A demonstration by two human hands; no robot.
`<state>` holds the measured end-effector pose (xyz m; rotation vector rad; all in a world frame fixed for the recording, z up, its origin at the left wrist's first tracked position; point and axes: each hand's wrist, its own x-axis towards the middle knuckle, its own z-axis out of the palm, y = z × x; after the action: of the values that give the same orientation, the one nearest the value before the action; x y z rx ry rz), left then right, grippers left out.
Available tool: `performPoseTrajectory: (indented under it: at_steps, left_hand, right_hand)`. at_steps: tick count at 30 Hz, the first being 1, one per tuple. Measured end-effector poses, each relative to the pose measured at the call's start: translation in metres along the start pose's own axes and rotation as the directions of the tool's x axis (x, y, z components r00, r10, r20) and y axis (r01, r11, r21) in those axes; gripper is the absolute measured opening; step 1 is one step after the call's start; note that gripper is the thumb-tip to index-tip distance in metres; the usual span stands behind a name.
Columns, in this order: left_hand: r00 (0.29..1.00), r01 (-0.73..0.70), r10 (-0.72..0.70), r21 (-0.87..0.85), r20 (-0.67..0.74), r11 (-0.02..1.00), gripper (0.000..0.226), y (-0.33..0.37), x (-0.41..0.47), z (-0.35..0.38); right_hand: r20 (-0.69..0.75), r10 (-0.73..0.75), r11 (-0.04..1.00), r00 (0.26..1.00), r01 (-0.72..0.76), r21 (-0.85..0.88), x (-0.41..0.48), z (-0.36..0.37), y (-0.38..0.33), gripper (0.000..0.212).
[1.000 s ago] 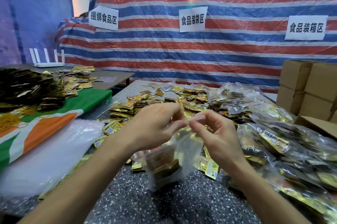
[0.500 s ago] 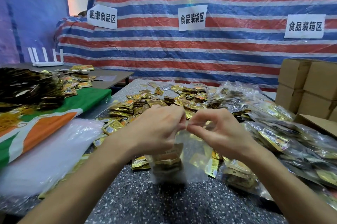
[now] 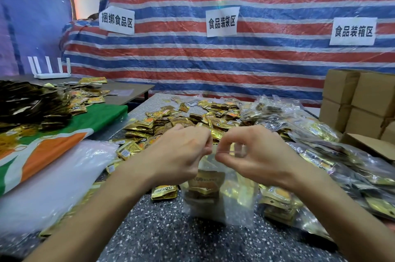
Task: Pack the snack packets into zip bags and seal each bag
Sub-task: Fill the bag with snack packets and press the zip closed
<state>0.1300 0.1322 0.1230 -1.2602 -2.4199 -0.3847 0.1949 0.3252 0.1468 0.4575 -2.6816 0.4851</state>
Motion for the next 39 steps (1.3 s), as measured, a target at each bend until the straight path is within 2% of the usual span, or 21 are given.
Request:
performPoseTrajectory:
  at_steps: [4, 6, 10, 13, 16, 18, 20, 24, 31, 35, 39]
  left_hand:
    - [0.998, -0.012, 0.009, -0.064, -0.055, 0.998, 0.014, 0.004, -0.002, -0.002]
    - [0.999, -0.019, 0.014, -0.094, -0.053, 0.995, 0.019, -0.001, -0.007, -0.007]
    - [0.999, -0.003, 0.0, -0.08, -0.039, 0.997, 0.009, -0.009, -0.015, -0.01]
    - [0.997, 0.005, -0.006, -0.019, -0.08, 1.0, 0.008, -0.007, -0.012, -0.005]
    - [0.994, -0.003, 0.003, -0.005, -0.105, 1.0, 0.017, -0.003, -0.009, 0.0]
    - [0.992, -0.008, 0.003, -0.038, -0.129, 0.999, 0.014, -0.001, -0.009, 0.001]
    - [0.99, -0.006, -0.008, -0.098, -0.141, 0.995, 0.016, -0.004, -0.011, 0.0]
    - [0.986, -0.007, -0.019, -0.152, -0.164, 0.988, 0.01, -0.016, -0.017, -0.005]
    - [0.957, -0.012, -0.053, -0.222, -0.286, 0.975, 0.013, -0.002, -0.011, 0.008]
    - [0.952, -0.041, -0.081, -0.386, -0.294, 0.921, 0.01, -0.009, -0.015, 0.003]
    - [0.949, -0.05, -0.07, -0.367, -0.306, 0.929, 0.009, -0.013, -0.018, 0.003]
  right_hand:
    - [-0.038, -0.027, 0.999, 0.999, 0.025, -0.04, -0.001, -0.002, -0.004, 0.008]
    - [-0.022, 0.015, 1.0, 1.0, -0.016, -0.004, -0.003, -0.006, -0.002, 0.01]
    - [0.012, 0.083, 0.996, 0.996, -0.083, 0.022, -0.004, -0.009, -0.001, 0.01]
    - [0.013, 0.051, 0.997, 0.999, -0.05, -0.062, -0.002, -0.005, -0.005, 0.009]
    - [-0.033, -0.014, 0.991, 0.999, 0.009, -0.136, 0.001, -0.002, -0.011, 0.011]
    - [-0.047, -0.016, 0.986, 0.999, 0.008, -0.167, 0.004, -0.002, -0.011, 0.007]
    - [-0.048, 0.009, 0.991, 0.999, -0.016, -0.135, 0.005, -0.004, -0.008, 0.0]
    - [-0.03, 0.074, 0.995, 0.997, -0.076, -0.065, 0.002, -0.007, 0.0, 0.013]
    - [-0.045, -0.061, 0.988, 0.997, 0.054, -0.143, 0.006, 0.009, -0.017, 0.004]
    - [-0.094, -0.026, 0.998, 0.995, 0.019, -0.067, 0.008, 0.007, -0.008, 0.007]
    - [-0.059, 0.013, 1.0, 0.998, -0.013, -0.007, 0.004, 0.006, -0.004, 0.008]
